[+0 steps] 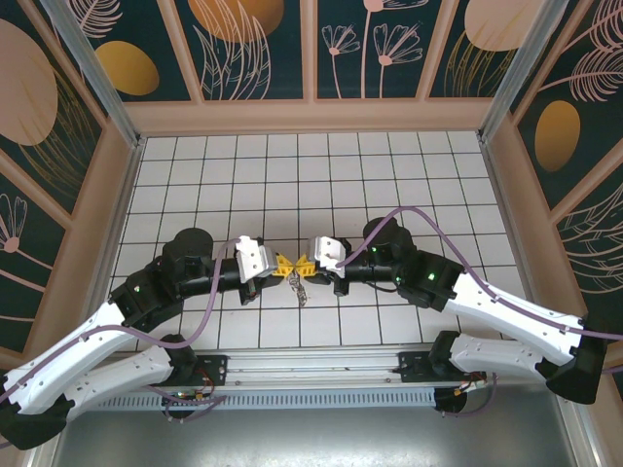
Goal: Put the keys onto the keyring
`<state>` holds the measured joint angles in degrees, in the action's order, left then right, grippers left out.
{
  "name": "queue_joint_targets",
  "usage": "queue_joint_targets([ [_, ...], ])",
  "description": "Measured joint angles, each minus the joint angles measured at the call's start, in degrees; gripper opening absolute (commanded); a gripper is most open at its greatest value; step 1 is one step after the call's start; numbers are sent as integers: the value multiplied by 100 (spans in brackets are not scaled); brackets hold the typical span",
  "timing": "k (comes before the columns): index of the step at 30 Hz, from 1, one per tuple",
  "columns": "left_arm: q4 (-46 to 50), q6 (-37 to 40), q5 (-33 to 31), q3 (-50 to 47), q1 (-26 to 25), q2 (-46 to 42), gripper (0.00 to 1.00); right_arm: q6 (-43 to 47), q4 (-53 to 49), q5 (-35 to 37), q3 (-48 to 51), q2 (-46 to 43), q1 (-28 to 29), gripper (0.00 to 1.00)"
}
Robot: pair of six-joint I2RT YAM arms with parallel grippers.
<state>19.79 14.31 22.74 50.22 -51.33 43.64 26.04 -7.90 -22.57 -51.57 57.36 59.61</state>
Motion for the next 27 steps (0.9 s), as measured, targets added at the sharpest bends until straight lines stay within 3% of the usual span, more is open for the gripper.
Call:
queue_joint_targets([
  [27,-221,-44,214,0,0,-55,0,-55,166,74,90,44,7,18],
])
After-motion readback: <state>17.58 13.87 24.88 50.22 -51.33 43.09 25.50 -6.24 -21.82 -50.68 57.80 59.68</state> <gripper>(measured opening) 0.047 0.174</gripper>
